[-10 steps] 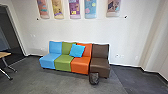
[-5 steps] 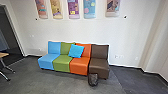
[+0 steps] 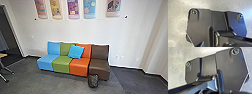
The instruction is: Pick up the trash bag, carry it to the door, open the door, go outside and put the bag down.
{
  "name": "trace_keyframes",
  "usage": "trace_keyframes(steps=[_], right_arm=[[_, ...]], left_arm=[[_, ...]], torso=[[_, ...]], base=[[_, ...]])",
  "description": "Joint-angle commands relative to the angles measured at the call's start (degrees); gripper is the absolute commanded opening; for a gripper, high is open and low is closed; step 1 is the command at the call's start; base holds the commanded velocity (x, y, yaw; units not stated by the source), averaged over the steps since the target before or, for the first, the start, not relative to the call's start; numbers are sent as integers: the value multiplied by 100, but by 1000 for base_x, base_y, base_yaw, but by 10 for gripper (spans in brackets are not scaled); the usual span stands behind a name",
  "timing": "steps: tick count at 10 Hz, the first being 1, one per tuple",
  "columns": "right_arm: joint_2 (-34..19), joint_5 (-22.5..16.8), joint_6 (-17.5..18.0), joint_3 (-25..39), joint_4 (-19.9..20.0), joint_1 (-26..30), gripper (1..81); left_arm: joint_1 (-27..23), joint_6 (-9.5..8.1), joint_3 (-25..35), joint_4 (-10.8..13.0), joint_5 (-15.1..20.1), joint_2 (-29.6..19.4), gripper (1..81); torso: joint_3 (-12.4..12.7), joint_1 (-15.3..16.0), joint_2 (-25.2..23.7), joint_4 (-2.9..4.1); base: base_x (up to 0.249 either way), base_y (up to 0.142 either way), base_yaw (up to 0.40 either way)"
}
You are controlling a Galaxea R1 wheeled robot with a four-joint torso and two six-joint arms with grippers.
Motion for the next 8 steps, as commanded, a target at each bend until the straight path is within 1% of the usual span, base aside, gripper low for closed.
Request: trace_keyframes(steps=[1, 5, 8], right_arm=[[42, -290, -19, 39, -17, 220, 811], [59, -290, -19, 31, -26, 220, 811], [50, -290, -19, 31, -17, 220, 811]], left_arm=[[-250, 13, -5, -33, 319, 45, 811], [-250, 13, -5, -24, 319, 45, 811], [-250, 13, -5, -16, 319, 45, 811]], torso=[[0, 1, 0, 0], [0, 1, 0, 0], [0, 1, -2, 0]], base=[[93, 0, 0], [93, 0, 0], [93, -87, 0]])
